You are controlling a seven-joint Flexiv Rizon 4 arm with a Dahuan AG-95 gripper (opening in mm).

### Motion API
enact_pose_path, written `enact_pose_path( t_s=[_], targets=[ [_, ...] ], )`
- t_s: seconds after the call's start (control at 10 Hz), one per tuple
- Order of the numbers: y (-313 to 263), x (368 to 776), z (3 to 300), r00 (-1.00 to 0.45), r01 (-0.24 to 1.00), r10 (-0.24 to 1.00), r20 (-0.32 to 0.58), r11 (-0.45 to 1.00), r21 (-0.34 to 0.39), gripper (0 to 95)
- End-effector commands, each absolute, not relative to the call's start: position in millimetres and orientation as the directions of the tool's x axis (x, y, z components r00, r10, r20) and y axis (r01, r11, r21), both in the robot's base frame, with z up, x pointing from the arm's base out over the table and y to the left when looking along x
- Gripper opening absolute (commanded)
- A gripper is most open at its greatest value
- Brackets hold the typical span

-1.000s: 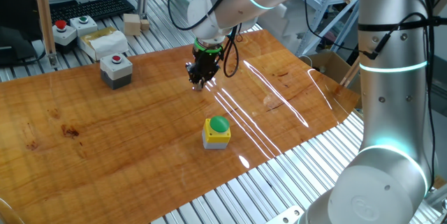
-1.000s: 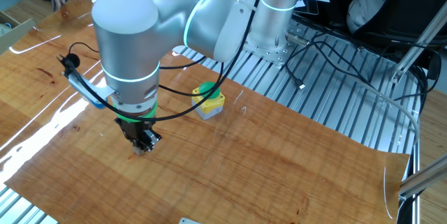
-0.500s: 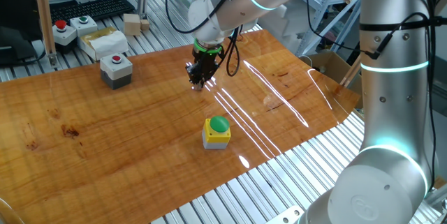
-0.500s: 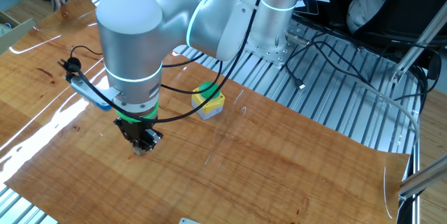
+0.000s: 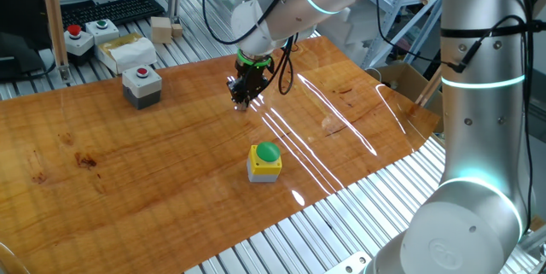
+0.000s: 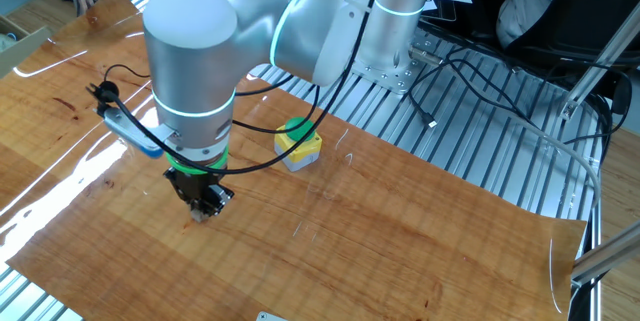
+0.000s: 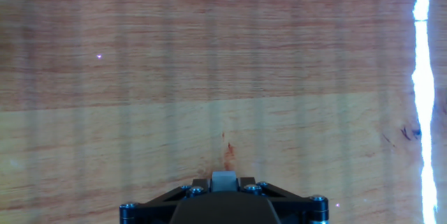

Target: Hold a small block with the gripper and sweep it from left to right on the table

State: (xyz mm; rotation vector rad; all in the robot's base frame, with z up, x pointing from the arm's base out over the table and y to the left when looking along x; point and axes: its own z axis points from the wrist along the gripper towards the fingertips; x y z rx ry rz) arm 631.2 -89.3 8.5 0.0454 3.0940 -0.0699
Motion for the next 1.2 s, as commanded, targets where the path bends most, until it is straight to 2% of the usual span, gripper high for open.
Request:
enact_pose_path(
  t_s=[0.1, 1.2],
  targets=[
    [-89.1, 631.4, 7.1, -0.999, 0.028, 0.026, -0.040, 0.999, -0.045, 0.0],
    [-68.8, 637.3, 2.1, -0.995, 0.094, 0.092, -0.040, 0.994, -0.056, 0.0]
  ],
)
